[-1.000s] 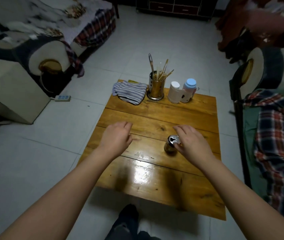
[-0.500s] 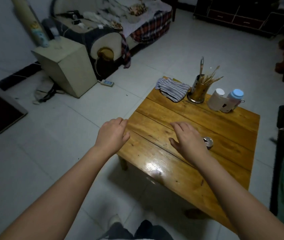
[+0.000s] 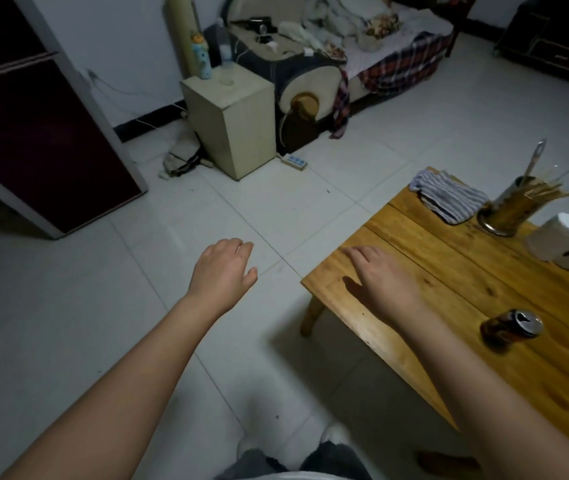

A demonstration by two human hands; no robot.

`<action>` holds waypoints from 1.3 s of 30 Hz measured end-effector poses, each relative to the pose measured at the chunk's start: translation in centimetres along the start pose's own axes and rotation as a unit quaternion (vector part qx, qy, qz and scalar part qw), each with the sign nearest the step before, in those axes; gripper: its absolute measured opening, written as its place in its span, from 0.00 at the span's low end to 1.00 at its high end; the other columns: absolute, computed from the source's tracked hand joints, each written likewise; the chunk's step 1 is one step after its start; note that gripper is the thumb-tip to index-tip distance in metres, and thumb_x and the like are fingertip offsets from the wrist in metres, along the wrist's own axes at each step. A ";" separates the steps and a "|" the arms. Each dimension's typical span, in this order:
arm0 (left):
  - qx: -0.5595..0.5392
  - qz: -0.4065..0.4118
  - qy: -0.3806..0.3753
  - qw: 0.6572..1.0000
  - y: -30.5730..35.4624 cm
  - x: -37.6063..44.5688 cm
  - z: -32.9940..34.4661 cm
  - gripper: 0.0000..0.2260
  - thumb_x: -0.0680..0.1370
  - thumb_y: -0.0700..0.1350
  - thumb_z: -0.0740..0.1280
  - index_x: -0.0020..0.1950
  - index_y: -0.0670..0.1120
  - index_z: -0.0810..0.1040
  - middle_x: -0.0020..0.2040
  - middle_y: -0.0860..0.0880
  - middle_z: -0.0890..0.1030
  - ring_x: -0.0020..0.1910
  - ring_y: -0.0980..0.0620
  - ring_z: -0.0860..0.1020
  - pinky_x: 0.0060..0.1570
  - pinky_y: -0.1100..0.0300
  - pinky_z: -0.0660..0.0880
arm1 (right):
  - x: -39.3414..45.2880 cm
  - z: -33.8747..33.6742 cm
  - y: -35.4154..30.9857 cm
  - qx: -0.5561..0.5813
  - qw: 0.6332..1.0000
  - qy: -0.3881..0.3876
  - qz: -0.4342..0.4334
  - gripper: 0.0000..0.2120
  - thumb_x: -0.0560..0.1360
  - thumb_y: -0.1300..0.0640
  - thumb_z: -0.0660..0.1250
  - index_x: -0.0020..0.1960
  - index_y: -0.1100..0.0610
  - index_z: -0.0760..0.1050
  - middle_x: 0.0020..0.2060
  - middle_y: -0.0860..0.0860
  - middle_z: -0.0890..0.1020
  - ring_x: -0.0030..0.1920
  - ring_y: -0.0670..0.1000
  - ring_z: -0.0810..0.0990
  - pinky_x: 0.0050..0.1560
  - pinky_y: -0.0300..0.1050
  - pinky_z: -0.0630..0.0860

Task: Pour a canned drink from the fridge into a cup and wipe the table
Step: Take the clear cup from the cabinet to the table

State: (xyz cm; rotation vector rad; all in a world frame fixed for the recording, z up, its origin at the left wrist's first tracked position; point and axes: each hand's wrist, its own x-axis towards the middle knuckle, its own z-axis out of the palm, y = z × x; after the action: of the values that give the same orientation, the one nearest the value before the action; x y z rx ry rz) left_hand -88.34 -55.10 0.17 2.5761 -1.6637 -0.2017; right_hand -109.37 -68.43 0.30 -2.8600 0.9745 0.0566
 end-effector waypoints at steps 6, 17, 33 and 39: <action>-0.010 -0.029 0.007 1.000 -6.4 -1.5 0.0 0.20 0.79 0.48 0.59 0.68 0.42 0.69 0.64 0.44 0.73 0.65 0.45 0.68 0.64 0.53 0.62 | 3.0 0.8 -5.5 0.013 1.000 -0.001 -0.027 0.25 0.78 0.52 0.59 0.72 0.56 0.59 0.69 0.53 0.68 0.68 0.53 0.65 0.66 0.45 0.62; -0.032 -0.081 0.014 0.996 -13.5 0.0 0.3 0.20 0.79 0.48 0.59 0.70 0.42 0.67 0.67 0.45 0.70 0.68 0.46 0.65 0.67 0.55 0.59 | 8.7 2.4 -9.1 0.038 0.998 0.012 -0.051 0.24 0.76 0.53 0.62 0.70 0.59 0.64 0.66 0.55 0.72 0.66 0.56 0.69 0.64 0.49 0.67; -0.028 -0.100 0.020 0.994 -21.6 22.7 -2.4 0.20 0.80 0.49 0.57 0.71 0.45 0.64 0.68 0.48 0.69 0.67 0.49 0.65 0.66 0.58 0.59 | 33.7 0.5 -4.9 0.057 0.998 0.016 -0.037 0.23 0.76 0.54 0.63 0.69 0.59 0.65 0.65 0.55 0.73 0.65 0.57 0.70 0.62 0.50 0.68; -0.033 -0.114 0.023 0.993 -24.8 30.7 -4.0 0.20 0.80 0.48 0.57 0.70 0.44 0.65 0.68 0.46 0.70 0.67 0.48 0.66 0.65 0.57 0.60 | 42.8 -0.9 -4.1 0.054 0.997 0.015 -0.057 0.23 0.76 0.55 0.64 0.69 0.60 0.66 0.64 0.56 0.74 0.64 0.57 0.70 0.62 0.50 0.68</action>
State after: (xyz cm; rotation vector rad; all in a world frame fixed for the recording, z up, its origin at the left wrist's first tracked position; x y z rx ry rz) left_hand -52.91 -72.93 -1.33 2.6942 -1.3219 -0.2032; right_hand -72.97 -91.23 -1.59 -2.8177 0.7931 -0.0477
